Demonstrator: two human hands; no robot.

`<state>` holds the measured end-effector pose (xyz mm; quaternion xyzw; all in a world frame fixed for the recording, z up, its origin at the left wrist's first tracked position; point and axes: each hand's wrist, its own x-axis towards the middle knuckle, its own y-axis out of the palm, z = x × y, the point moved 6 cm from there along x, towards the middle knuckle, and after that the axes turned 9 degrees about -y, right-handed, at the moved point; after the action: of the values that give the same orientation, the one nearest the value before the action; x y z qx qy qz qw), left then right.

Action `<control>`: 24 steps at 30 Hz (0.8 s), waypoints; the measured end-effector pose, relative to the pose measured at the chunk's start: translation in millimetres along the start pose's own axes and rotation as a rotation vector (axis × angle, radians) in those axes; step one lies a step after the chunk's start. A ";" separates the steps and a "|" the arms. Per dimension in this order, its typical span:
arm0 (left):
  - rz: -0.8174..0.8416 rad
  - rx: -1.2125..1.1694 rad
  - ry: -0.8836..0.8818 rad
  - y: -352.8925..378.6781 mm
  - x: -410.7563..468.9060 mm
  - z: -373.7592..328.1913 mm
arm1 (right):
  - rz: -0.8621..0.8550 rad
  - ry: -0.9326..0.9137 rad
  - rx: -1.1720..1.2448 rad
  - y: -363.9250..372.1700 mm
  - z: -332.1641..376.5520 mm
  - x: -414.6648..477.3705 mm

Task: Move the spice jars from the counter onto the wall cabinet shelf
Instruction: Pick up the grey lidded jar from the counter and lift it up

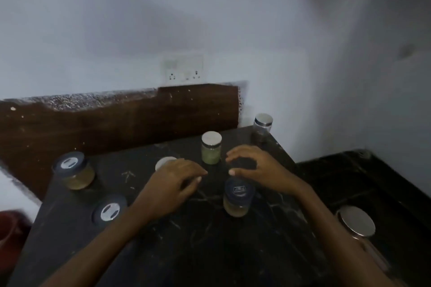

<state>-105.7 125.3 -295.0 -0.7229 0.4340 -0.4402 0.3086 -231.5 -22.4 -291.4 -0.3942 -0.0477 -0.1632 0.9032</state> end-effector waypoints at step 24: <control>0.675 0.451 -0.218 183.6 -18.8 16.3 | -0.327 0.421 0.180 101.7 -159.4 -55.3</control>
<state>-160.7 63.8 -460.8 -0.4970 0.5041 -0.3192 0.6300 -256.6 -59.5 -483.2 -0.2571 0.0635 -0.3803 0.8861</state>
